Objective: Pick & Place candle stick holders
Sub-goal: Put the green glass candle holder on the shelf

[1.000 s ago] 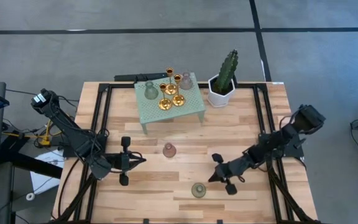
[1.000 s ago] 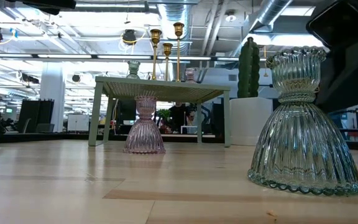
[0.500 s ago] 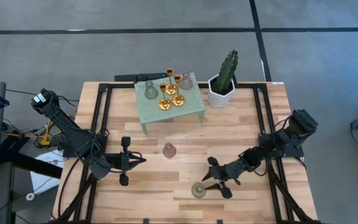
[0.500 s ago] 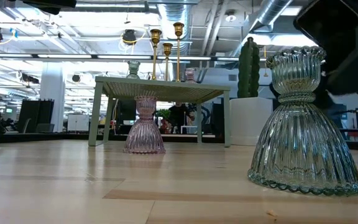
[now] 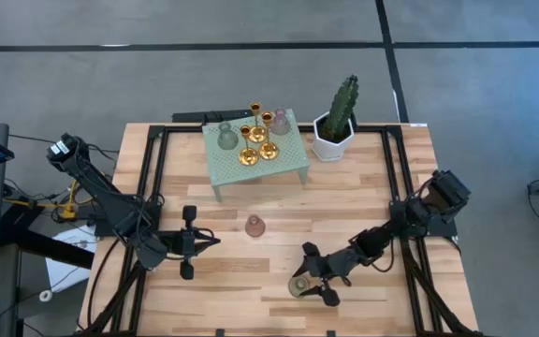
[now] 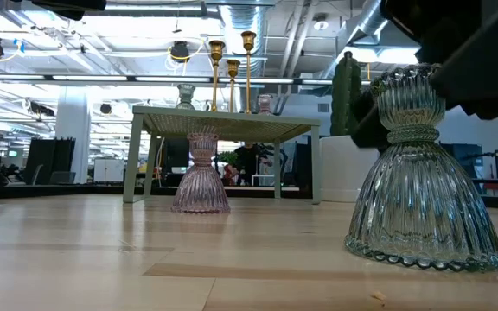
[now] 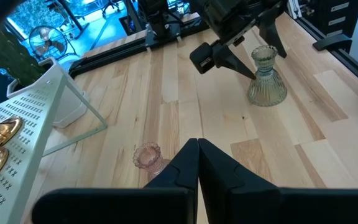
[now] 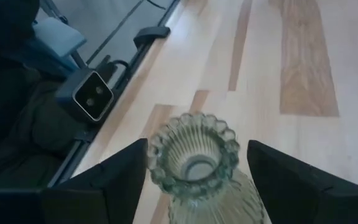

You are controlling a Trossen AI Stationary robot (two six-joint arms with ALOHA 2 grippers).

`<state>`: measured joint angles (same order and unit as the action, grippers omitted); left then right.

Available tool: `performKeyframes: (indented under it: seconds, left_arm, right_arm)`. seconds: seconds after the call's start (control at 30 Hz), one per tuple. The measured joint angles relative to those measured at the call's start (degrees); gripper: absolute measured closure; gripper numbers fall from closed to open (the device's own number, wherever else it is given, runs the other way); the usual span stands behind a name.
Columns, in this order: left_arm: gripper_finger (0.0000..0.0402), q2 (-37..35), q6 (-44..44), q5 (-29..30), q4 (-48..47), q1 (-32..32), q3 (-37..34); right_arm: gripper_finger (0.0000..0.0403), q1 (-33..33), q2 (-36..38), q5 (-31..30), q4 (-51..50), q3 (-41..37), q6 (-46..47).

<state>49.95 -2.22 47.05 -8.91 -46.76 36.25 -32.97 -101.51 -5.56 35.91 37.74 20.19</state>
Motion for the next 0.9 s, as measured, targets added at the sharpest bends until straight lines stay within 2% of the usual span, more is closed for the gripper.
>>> performKeyframes:
  seconds: [0.17,0.27,0.47,0.9]
  left_arm:
    - [0.0394,0.0,0.0,0.0,0.0,0.0,0.0]
    - [0.0394,0.0,0.0,0.0,0.0,0.0,0.0]
    - [0.0394,0.0,0.0,0.0,0.0,0.0,0.0]
    - [0.0394,0.0,0.0,0.0,0.0,0.0,0.0]
  right_arm:
    - [0.0139,0.0,-2.3,0.4,0.0,2.0,2.2]
    - [0.0156,0.0,-2.8,0.8,-0.1,2.8,2.4]
    - [0.0251,0.0,-2.3,1.4,0.0,3.4,2.4]
    - [0.0251,1.1,-2.2,1.4,-0.1,3.4,2.4]
